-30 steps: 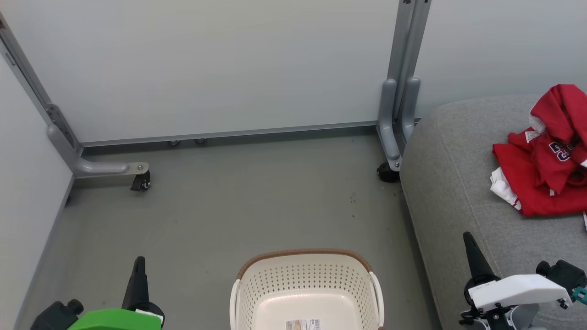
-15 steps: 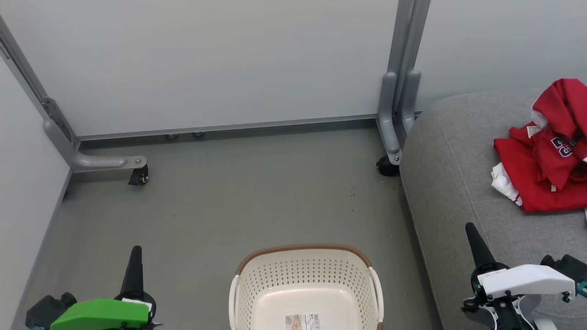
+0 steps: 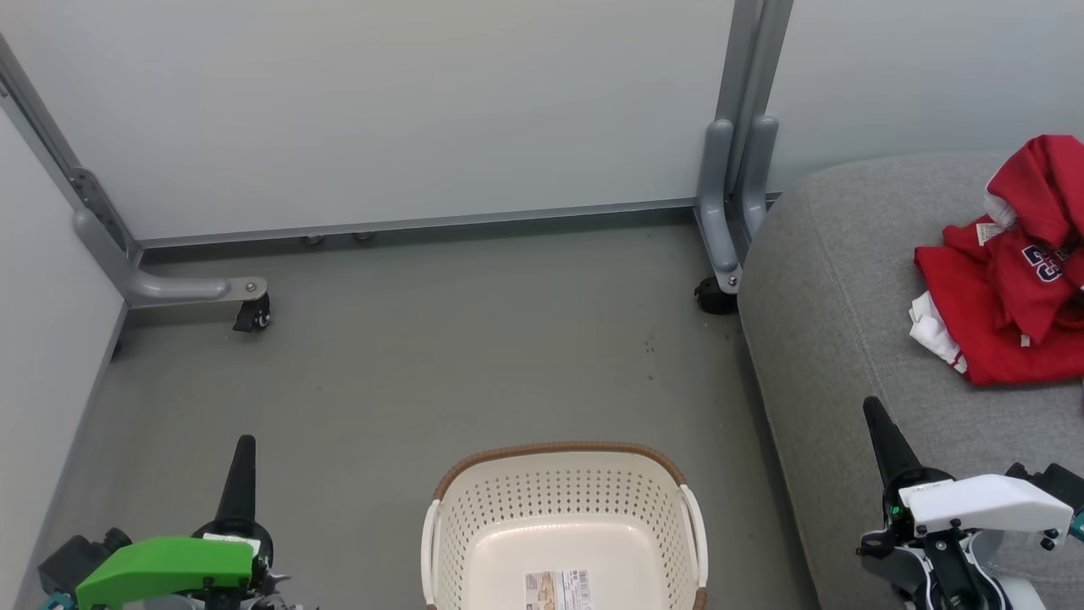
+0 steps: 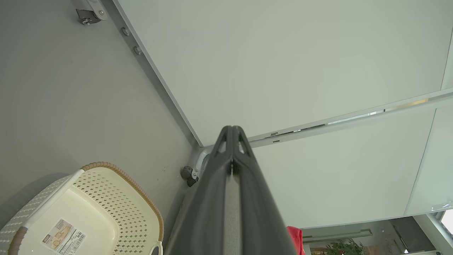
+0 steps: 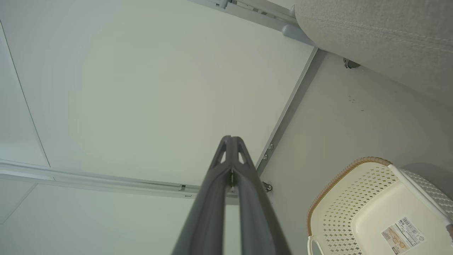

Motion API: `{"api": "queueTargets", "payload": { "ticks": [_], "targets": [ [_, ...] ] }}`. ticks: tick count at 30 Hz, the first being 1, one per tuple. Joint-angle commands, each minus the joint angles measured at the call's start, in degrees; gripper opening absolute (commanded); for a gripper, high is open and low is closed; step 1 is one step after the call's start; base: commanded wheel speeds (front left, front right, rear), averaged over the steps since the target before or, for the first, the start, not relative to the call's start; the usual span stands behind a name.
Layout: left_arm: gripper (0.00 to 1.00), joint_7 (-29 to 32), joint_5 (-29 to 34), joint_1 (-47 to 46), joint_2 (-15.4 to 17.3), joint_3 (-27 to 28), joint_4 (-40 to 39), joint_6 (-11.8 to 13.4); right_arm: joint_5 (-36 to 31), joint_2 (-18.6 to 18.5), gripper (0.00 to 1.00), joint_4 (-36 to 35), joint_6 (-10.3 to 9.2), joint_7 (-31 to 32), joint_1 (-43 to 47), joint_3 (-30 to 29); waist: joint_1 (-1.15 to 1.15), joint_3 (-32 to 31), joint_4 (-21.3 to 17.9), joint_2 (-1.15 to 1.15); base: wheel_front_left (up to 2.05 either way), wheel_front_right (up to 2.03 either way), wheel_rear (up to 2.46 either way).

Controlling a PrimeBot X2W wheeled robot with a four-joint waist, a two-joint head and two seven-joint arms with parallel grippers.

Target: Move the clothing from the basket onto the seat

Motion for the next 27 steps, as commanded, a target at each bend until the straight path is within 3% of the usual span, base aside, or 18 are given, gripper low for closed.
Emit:
{"api": "queueTargets", "payload": {
  "ticks": [1,27],
  "targets": [
    [0.0,0.33,-1.6,-1.7,0.35,0.54,-0.03,-0.46,1.4,0.12,0.0,-0.06,0.02,0.5,-1.45,-0.36,0.0,0.15,-0.02,0.0,0.0,0.0,0.0],
    [0.0,3.52,-12.65,-4.78,0.16,2.6,1.36,-1.78,12.28,0.36,0.0,0.81,0.02,3.61,-3.63,-2.42,0.0,2.27,-0.24,0.0,0.0,0.0,0.0]
  ]
}}
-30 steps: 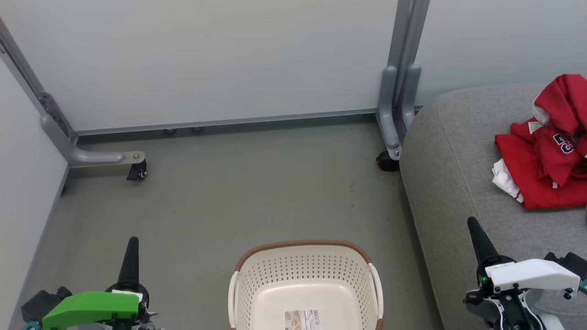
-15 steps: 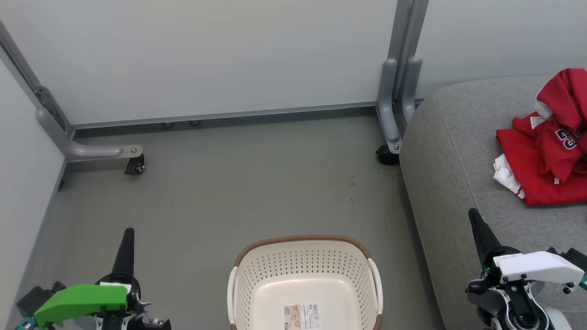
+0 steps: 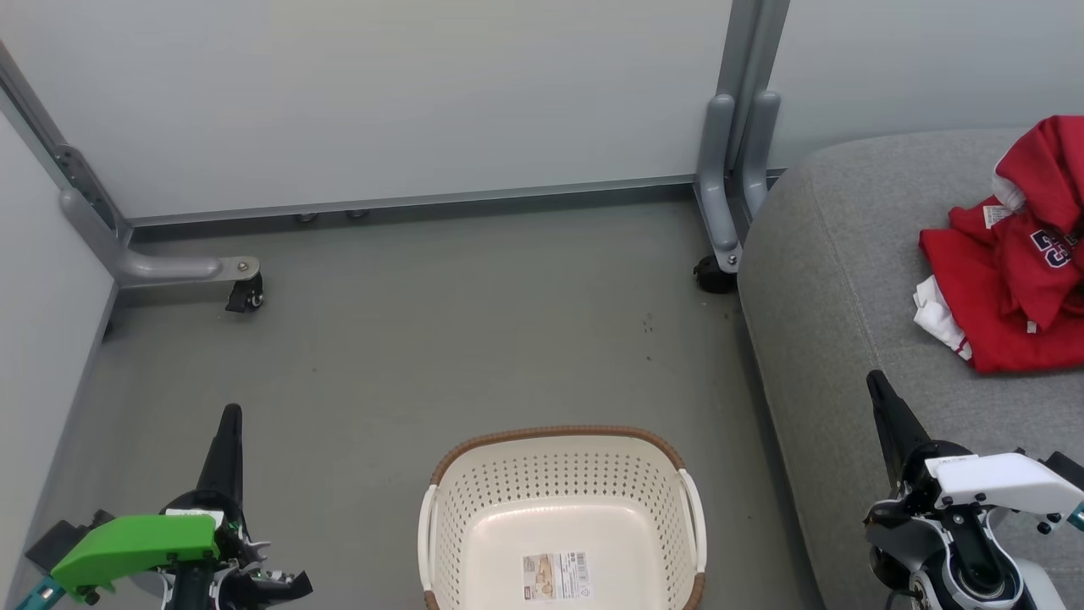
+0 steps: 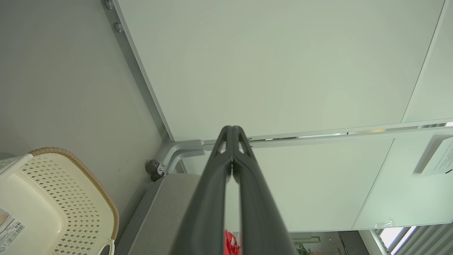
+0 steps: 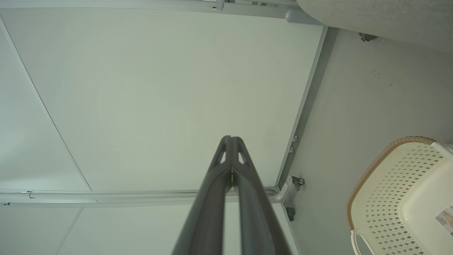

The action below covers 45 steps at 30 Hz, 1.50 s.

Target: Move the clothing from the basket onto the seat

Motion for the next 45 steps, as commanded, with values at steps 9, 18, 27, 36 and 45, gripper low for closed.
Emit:
{"api": "queueTargets", "payload": {
  "ticks": [9,18,27,36,45],
  "targets": [
    [0.0,1.2,-4.2,-2.21,0.11,0.94,0.56,-0.82,4.18,0.07,0.0,0.36,0.02,1.28,-1.48,-0.88,0.0,0.81,-0.09,0.0,0.0,0.0,0.0],
    [0.0,1.52,-4.86,-2.36,0.0,1.24,0.63,-0.83,4.89,0.09,0.0,0.44,0.02,1.55,-1.48,-1.09,0.0,1.05,-0.11,0.0,0.0,0.0,0.0],
    [0.0,1.65,-4.67,-2.38,-0.08,1.39,0.62,-0.83,4.8,0.12,0.0,0.43,0.02,1.64,-1.49,-1.14,0.0,1.05,-0.11,0.0,0.0,0.0,0.0],
    [0.0,1.71,-4.52,-2.39,-0.13,1.52,0.63,-0.83,4.72,0.16,0.0,0.44,0.02,1.7,-1.5,-1.19,0.0,1.05,-0.11,0.0,0.0,0.0,0.0],
    [0.0,1.82,-4.41,-2.41,-0.21,1.62,0.63,-0.75,4.66,0.2,0.0,0.44,0.02,1.71,-1.51,-1.24,0.0,1.05,-0.11,0.0,0.0,0.0,0.0]
  ]
}}
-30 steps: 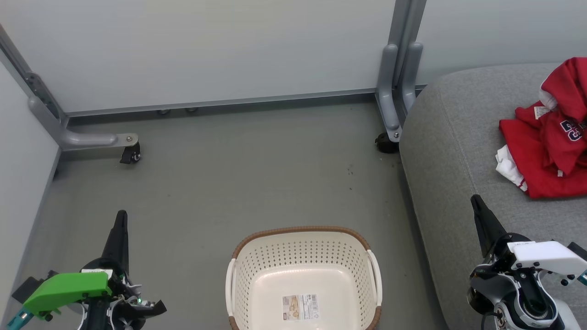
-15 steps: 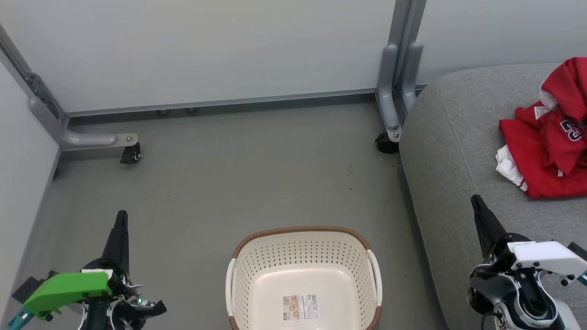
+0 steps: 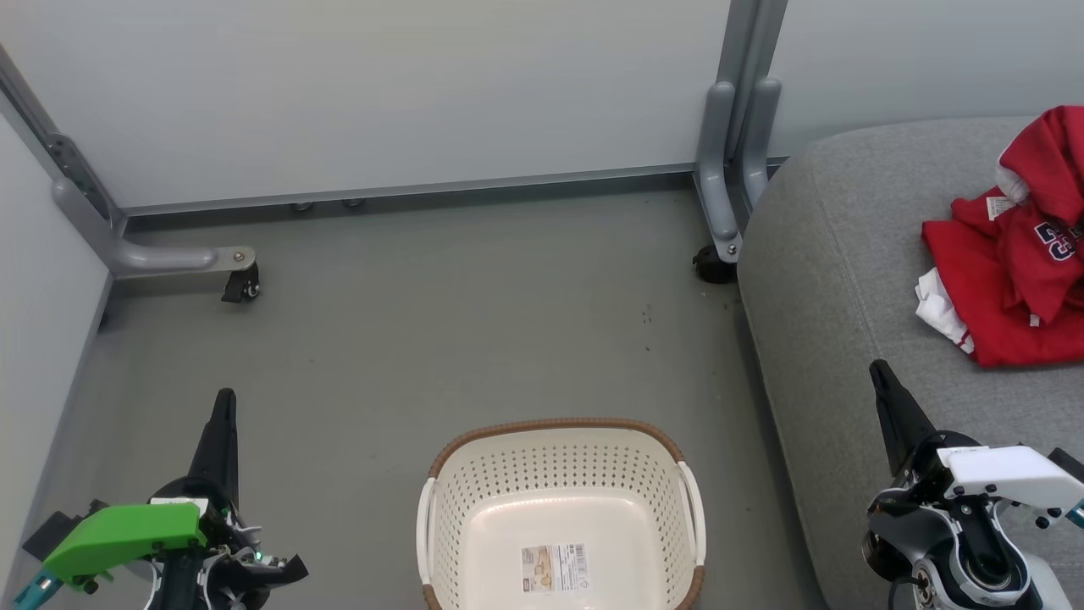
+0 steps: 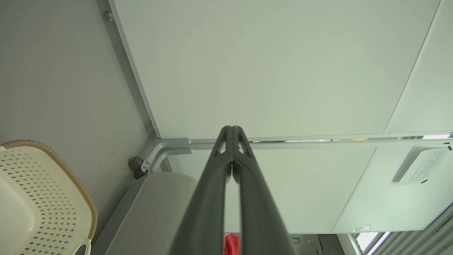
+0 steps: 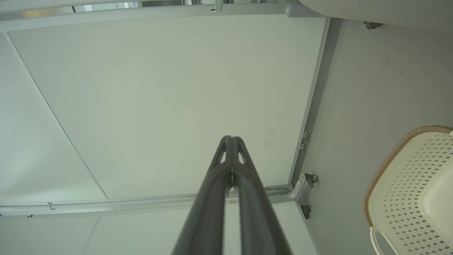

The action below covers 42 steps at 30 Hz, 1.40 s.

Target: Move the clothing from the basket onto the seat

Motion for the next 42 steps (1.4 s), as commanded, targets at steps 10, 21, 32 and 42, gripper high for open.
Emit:
{"api": "queueTargets", "payload": {
  "ticks": [10,21,32,42],
  "targets": [
    [0.0,0.24,0.4,-0.75,0.08,0.38,0.05,-0.07,-0.15,-0.07,0.0,0.12,0.02,0.28,-0.37,-0.13,0.0,0.0,0.0,0.0,0.0,0.0,0.0],
    [0.0,0.33,0.54,-0.76,0.0,0.48,0.05,-0.07,-0.18,-0.04,0.0,0.11,0.02,0.22,-0.37,-0.18,0.0,0.0,0.0,0.0,0.0,0.0,0.0],
    [0.0,0.32,0.55,-0.78,-0.07,0.56,0.05,-0.07,-0.22,0.0,0.0,0.12,0.02,0.27,-0.38,-0.22,0.0,0.0,0.0,0.0,0.0,0.0,0.0],
    [0.0,0.41,0.63,-0.78,-0.12,0.62,0.06,-0.07,-0.27,0.02,0.0,0.12,0.02,0.31,-0.39,-0.25,0.0,0.0,0.0,0.0,0.0,0.0,0.0]
  ]
}}
